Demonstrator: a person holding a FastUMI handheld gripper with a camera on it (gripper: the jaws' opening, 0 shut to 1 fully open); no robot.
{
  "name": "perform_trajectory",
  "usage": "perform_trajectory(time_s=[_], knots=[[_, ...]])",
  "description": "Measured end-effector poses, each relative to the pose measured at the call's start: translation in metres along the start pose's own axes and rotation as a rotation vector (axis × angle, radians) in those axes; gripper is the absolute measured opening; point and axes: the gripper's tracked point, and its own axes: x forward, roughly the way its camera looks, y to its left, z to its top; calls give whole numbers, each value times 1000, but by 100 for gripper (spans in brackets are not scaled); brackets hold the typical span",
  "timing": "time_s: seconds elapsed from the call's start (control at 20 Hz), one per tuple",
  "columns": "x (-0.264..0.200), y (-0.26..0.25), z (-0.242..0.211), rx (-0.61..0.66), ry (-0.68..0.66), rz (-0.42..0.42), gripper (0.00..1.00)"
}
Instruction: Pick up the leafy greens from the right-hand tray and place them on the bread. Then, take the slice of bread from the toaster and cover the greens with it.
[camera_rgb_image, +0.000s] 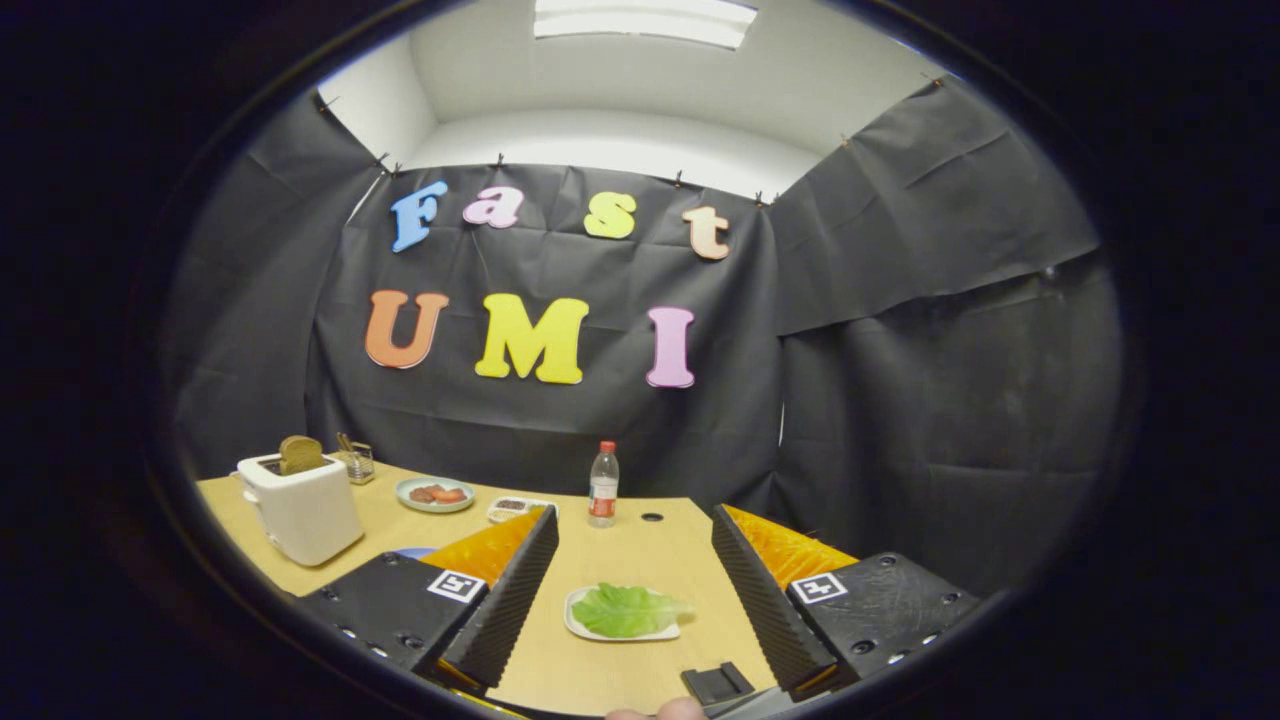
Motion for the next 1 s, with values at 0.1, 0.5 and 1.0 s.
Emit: perform_trajectory(time_s=[0.1,0.5,1.0], knots=[[5,-2,-7,25,24,3,95],[39,-15,-58,161,186,18,95],[100,-36,-149,542,426,-46,95]])
